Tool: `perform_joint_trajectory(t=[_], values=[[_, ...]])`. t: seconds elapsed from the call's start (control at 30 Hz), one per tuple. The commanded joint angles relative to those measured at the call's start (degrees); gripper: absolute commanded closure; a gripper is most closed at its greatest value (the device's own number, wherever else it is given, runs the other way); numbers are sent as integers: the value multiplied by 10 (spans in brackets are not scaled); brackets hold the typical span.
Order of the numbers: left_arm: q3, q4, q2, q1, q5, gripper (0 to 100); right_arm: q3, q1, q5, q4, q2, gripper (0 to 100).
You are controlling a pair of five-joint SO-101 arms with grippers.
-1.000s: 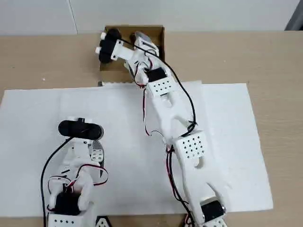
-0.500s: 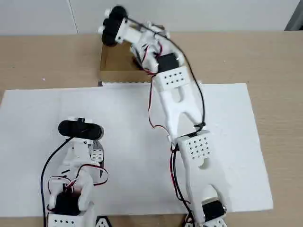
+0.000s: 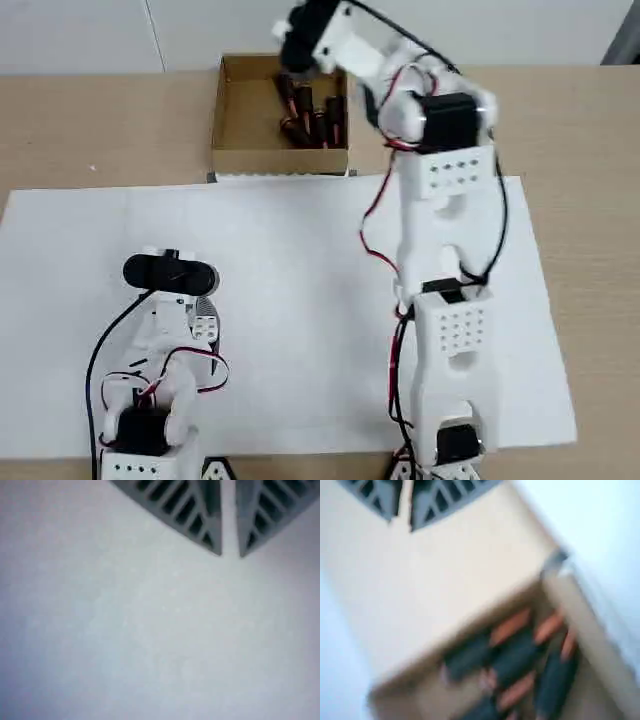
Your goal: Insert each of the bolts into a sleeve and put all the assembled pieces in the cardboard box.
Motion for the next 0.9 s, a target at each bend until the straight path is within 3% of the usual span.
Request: perform_joint_trajectory(t=[0.0,0.3,0.63,0.87], values=[[-2,0,-4,-3,0,993,-48,32,-80,16,-81,995],[-2,0,-4,-3,0,993,-48,109,-220,22,-203,995],[-2,0,-4,-3,0,993,-47,196,-324,29,-279,995],[-2,0,-4,-3,0,993,113,226,-384,33,-377,995]])
